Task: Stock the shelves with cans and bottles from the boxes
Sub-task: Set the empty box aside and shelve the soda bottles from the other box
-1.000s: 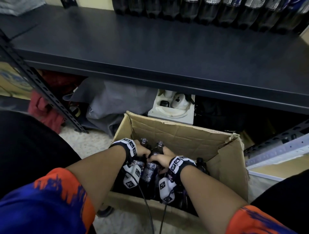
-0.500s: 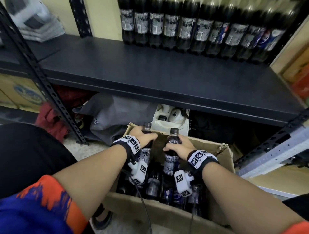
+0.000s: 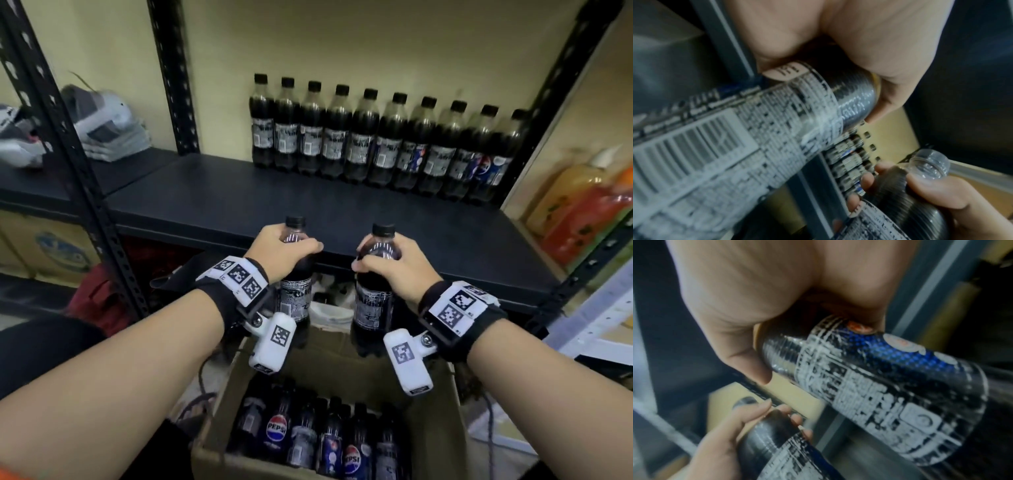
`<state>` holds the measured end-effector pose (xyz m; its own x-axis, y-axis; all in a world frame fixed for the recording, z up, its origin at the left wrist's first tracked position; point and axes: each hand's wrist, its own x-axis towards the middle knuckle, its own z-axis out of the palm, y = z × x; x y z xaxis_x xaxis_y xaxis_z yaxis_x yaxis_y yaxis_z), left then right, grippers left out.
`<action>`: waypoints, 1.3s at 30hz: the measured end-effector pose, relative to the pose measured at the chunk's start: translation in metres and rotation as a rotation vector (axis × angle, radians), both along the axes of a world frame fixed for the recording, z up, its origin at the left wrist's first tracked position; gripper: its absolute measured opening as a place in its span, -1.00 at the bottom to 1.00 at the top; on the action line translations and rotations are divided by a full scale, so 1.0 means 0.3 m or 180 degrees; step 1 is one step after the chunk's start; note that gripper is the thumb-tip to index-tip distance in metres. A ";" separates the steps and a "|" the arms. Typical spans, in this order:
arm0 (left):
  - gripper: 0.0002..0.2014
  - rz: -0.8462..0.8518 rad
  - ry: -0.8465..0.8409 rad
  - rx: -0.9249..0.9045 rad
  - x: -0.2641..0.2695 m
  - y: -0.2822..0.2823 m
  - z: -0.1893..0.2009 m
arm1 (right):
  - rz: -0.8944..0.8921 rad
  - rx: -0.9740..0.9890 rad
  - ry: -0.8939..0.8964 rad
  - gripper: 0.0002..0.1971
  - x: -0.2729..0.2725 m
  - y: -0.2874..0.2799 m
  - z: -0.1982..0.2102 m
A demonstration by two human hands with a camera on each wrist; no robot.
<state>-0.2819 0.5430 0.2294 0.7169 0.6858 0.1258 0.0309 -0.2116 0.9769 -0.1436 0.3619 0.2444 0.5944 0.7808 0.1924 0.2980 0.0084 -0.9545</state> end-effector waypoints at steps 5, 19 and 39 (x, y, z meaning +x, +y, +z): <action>-0.52 0.0003 -0.0488 0.0292 0.002 0.063 0.201 | -0.0063 0.0551 -0.0150 -0.69 0.020 0.049 0.193; -0.58 -0.0031 -0.1071 0.0536 0.115 0.250 0.402 | -0.0312 0.0941 -0.0434 -0.66 0.170 0.319 0.310; -0.48 -0.0114 -0.0817 0.0869 0.178 0.280 0.366 | -0.0189 0.0336 -0.0687 -0.57 0.161 0.343 0.329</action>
